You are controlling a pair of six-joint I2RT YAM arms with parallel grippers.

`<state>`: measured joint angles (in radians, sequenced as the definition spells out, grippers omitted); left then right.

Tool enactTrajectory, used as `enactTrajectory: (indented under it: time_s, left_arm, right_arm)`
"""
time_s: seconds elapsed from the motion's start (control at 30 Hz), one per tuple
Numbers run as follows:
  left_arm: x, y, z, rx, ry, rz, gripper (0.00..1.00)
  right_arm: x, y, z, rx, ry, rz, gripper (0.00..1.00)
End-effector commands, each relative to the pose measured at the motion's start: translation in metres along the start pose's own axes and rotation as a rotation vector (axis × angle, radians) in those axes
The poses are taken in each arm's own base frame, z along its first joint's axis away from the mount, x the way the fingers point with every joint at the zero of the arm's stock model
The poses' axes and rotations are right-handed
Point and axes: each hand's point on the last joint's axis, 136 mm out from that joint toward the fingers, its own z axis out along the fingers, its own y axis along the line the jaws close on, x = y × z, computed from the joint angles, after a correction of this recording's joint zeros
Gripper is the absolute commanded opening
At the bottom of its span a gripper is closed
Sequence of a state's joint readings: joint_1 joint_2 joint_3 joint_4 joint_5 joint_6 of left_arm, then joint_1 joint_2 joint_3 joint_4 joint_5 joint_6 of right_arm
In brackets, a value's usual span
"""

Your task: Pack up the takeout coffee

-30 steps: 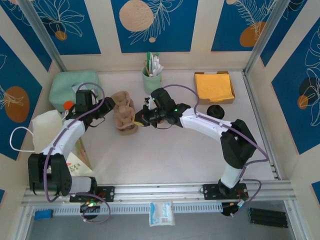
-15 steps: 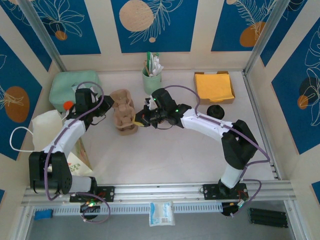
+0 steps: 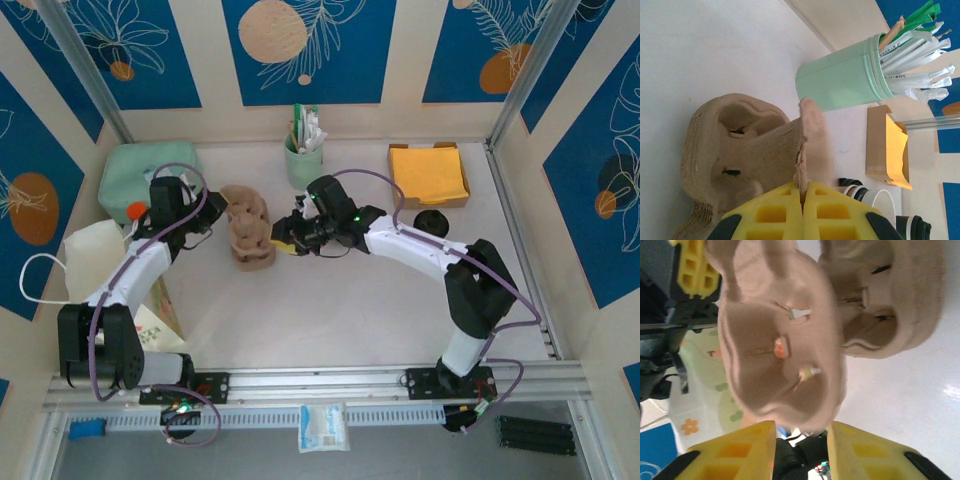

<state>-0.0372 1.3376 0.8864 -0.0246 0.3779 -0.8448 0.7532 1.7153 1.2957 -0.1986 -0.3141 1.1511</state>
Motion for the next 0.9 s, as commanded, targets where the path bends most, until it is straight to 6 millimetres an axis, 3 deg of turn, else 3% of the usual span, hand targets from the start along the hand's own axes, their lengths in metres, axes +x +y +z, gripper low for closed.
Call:
enactTrajectory:
  time_s: [0.0, 0.2, 0.33, 0.67, 0.87]
  left_arm:
    - [-0.004, -0.01, -0.01, 0.046, -0.025, 0.016, 0.0]
    - [-0.005, -0.019, -0.018, 0.088, -0.054, 0.033, 0.0]
    - [-0.003, -0.025, -0.026, 0.116, -0.084, 0.045, 0.0]
    - [0.007, -0.045, -0.047, 0.18, -0.149, 0.069, 0.0]
    - [0.008, -0.05, -0.053, 0.192, -0.164, 0.067, 0.0]
  right_arm:
    - [0.0, 0.011, -0.033, 0.07, -0.056, -0.085, 0.4]
    - [-0.012, 0.032, -0.056, 0.16, -0.137, -0.249, 0.48]
    - [-0.018, 0.052, -0.056, 0.177, -0.139, -0.34, 0.49]
    - [-0.017, 0.074, -0.011, 0.188, -0.043, -0.434, 0.5]
    - [-0.01, 0.075, 0.013, 0.201, 0.002, -0.449, 0.53]
